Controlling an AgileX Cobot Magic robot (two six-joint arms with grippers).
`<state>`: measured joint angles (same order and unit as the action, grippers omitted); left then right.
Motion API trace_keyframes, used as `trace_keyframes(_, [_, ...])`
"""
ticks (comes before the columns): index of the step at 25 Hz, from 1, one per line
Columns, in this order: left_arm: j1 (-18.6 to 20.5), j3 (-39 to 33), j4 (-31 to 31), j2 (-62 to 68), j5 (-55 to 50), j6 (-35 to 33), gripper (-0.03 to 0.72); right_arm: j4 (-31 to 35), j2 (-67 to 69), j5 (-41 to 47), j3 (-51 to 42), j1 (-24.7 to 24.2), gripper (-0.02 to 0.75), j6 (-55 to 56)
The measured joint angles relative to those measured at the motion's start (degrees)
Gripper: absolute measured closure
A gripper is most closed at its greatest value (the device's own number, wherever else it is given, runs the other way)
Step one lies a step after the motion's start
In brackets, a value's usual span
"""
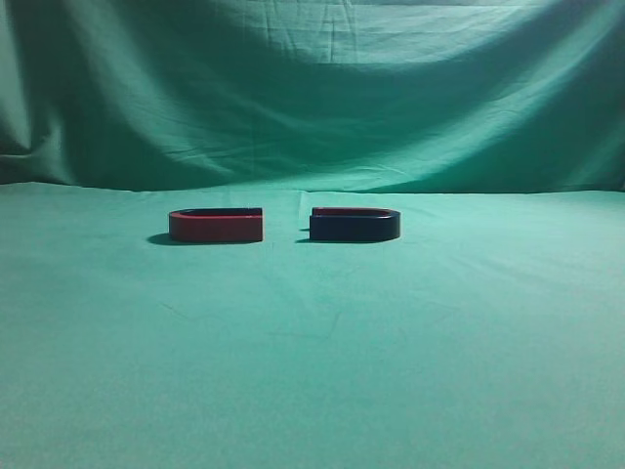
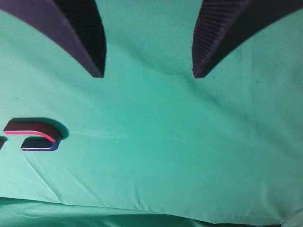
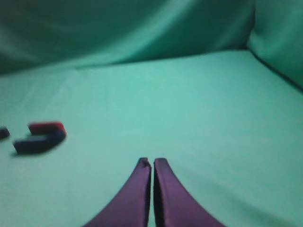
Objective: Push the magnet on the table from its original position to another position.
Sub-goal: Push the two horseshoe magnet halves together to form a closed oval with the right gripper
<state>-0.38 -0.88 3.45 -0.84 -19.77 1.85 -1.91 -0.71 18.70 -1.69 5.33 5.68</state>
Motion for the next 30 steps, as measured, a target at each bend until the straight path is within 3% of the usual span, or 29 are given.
trace_keyframes(6, [0.0, 0.0, 0.0, 0.0, 0.0, 0.0, 0.316, 8.9, 0.0, -20.8, 0.0, 0.0, 0.738, 3.7])
trace_keyframes(8, [0.0, 0.0, 0.0, 0.0, 0.0, 0.0, 0.316, 9.3, 0.0, -22.1, 0.4, 0.0, 0.738, 3.9])
trace_keyframes(13, [0.0, 0.0, 0.0, 0.0, 0.0, 0.0, 0.316, 5.1, 3.4, -13.4, 9.0, 0.0, 0.738, 3.6])
trace_keyframes(21, [0.0, 0.0, 0.0, 0.0, 0.0, 0.0, 0.316, 3.4, 25.8, 8.7, 24.8, 0.0, 0.738, -1.8])
trace_keyframes(28, [0.0, 0.0, 0.0, 0.0, 0.0, 0.0, 0.316, 8.3, 41.7, 29.3, 39.1, 0.0, 0.738, -3.0])
trace_keyframes(30, [0.0, 0.0, 0.0, 0.0, 0.0, 0.0, 0.316, 8.5, 43.8, 31.7, 41.9, 0.0, 0.738, -3.1])
